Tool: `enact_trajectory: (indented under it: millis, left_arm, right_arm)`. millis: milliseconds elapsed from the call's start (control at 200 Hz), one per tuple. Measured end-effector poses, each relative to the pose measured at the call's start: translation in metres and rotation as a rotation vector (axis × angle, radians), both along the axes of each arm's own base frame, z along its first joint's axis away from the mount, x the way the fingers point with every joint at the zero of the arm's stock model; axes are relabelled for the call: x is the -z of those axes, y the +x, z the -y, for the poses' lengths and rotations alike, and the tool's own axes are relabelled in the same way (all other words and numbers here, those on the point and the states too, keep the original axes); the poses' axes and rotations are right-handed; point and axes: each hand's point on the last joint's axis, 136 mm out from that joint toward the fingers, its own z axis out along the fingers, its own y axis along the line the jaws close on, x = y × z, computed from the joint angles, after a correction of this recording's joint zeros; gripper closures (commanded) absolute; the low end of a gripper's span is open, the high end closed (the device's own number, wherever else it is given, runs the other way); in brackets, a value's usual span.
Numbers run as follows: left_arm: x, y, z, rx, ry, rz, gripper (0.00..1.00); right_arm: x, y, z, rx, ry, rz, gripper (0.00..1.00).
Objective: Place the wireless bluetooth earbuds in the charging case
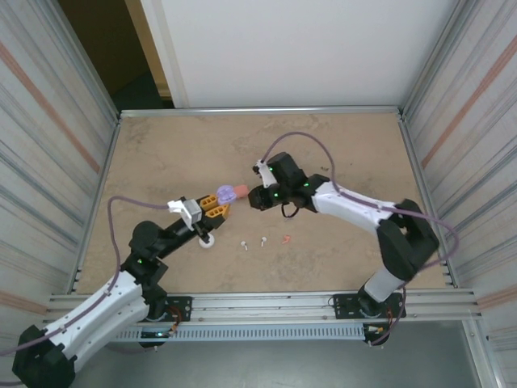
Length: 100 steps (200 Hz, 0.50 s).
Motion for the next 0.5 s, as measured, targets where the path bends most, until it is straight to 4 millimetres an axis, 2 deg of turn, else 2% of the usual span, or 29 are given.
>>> enact_trajectory:
  millis: [286,501]
  left_arm:
    - [0.031,0.021,0.017,0.015,0.030,-0.101,1.00]
    - [0.045,0.027,0.029,0.052,0.044,-0.147,1.00]
  right_arm:
    - [-0.074,-0.015,0.040,0.002,0.093,0.208,0.81]
    - [-0.121,-0.032,0.057,-0.008,0.160,0.333,0.81]
